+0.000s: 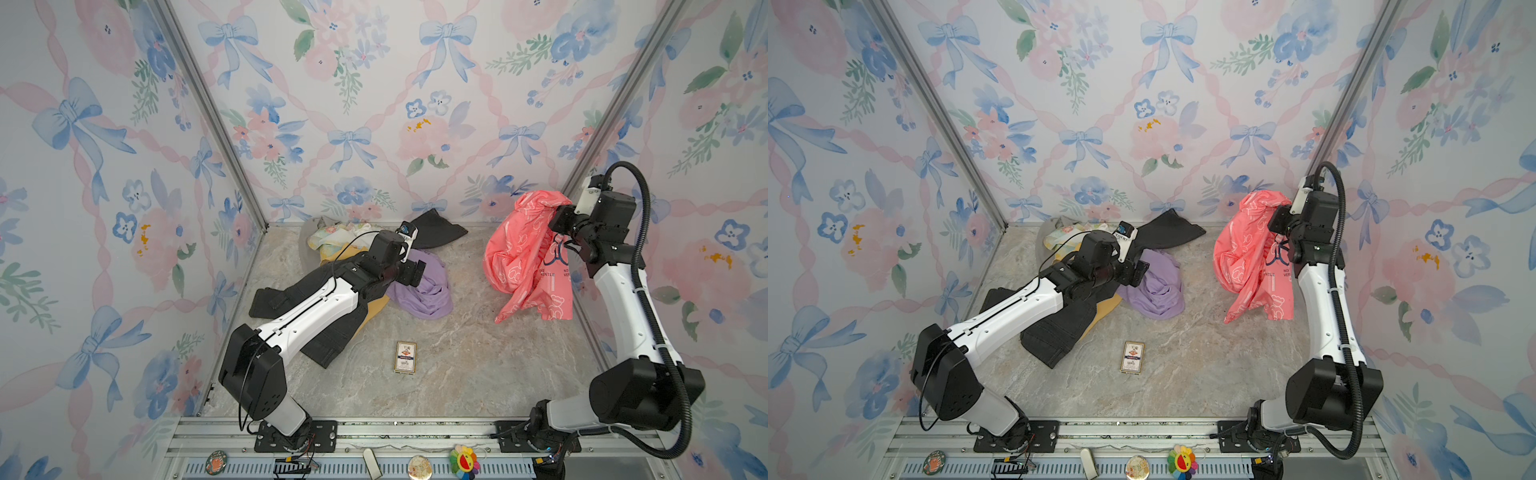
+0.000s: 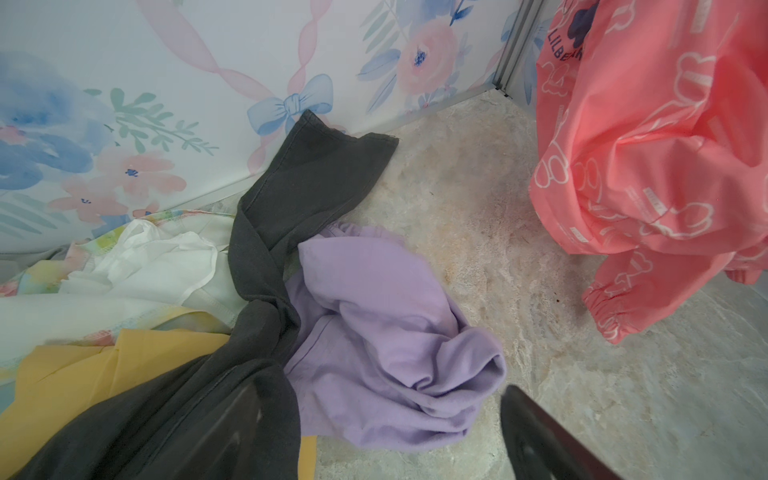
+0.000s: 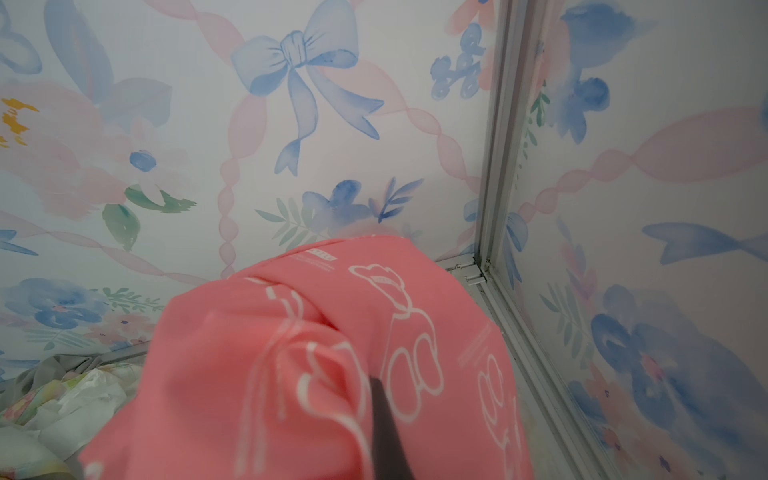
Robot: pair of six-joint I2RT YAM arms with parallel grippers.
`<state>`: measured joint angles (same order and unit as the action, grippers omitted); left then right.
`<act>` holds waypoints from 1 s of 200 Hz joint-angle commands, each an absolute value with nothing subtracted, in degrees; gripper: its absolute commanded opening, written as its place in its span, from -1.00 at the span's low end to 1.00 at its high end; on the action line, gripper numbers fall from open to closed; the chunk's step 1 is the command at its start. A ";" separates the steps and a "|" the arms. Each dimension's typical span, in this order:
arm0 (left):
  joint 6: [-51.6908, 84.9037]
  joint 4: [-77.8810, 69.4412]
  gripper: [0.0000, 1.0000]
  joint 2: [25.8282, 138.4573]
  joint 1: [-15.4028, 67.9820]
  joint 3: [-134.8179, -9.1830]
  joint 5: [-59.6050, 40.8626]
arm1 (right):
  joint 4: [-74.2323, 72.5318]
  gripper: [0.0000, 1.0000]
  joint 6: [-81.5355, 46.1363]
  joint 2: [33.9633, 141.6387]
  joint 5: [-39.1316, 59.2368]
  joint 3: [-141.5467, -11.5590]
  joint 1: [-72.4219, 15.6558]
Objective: Pick out a specific cloth from the pile
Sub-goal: 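Lower the pink garment onto the clear floor with the right gripper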
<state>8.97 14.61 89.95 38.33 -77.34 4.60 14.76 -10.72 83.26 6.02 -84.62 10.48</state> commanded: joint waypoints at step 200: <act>9.15 13.54 0.84 93.07 37.79 -76.38 7.65 | 12.05 -1.00 -10.01 117.09 0.95 -94.33 9.66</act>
